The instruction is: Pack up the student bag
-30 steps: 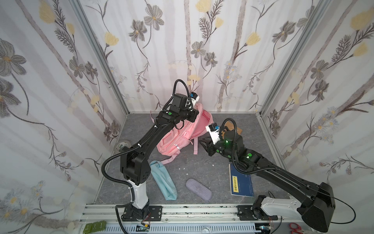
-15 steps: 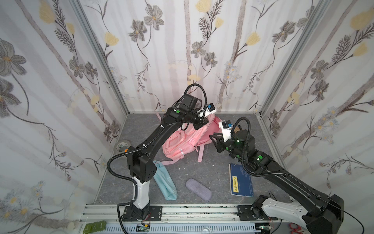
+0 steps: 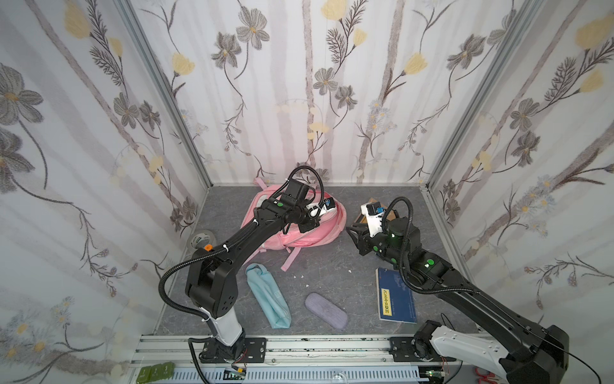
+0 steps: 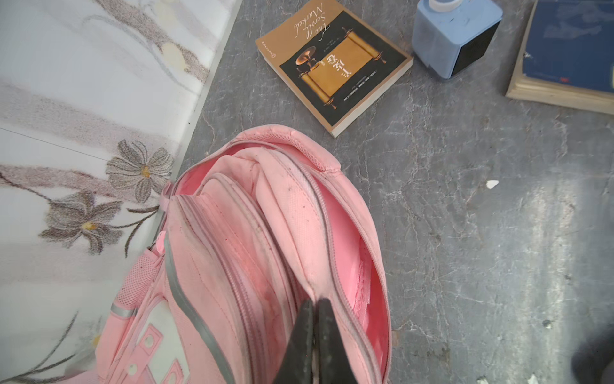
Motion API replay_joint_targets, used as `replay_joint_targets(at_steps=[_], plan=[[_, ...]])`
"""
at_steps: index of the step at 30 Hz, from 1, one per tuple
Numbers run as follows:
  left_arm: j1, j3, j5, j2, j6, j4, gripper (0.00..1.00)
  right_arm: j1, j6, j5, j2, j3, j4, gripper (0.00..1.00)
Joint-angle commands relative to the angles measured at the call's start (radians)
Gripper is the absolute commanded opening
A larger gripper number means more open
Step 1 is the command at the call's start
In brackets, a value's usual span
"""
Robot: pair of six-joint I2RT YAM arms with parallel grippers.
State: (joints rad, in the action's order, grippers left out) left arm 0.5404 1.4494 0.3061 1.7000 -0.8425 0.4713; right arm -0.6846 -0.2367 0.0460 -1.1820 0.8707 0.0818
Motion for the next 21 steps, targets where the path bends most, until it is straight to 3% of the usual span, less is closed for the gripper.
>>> replay_joint_targets(at_steps=[1, 3, 4, 6, 8, 9, 13, 16, 21], plan=[[-0.017, -0.038, -0.036, -0.017, -0.039, -0.152, 0.0, 0.008, -0.043, 0.004, 0.034, -0.03, 0.027, 0.33], [-0.019, -0.051, -0.069, -0.025, -0.005, -0.178, 0.0, 0.022, -0.099, -0.003, 0.063, -0.056, 0.052, 0.34], [-0.018, -0.057, -0.076, -0.035, 0.029, -0.202, 0.06, 0.031, -0.123, -0.005, 0.078, -0.065, 0.068, 0.36], [-0.015, -0.079, -0.091, -0.065, 0.142, -0.272, 0.5, 0.063, -0.2, -0.014, 0.116, -0.084, 0.131, 0.42], [-0.006, -0.101, -0.114, -0.101, 0.274, -0.33, 0.74, 0.105, -0.289, -0.027, 0.162, -0.105, 0.2, 0.48], [0.002, -0.113, -0.131, -0.125, 0.344, -0.352, 0.82, 0.133, -0.328, -0.028, 0.191, -0.114, 0.236, 0.5], [0.065, -0.137, -0.194, -0.219, 0.555, -0.294, 0.84, 0.244, -0.465, -0.049, 0.332, -0.203, 0.371, 0.6], [0.165, -0.192, -0.224, -0.282, 0.675, -0.286, 0.84, 0.332, -0.524, -0.101, 0.421, -0.241, 0.48, 0.71], [0.36, -0.214, -0.284, -0.254, 0.94, -0.305, 0.8, 0.507, -0.507, -0.087, 0.426, -0.295, 0.577, 0.72]])
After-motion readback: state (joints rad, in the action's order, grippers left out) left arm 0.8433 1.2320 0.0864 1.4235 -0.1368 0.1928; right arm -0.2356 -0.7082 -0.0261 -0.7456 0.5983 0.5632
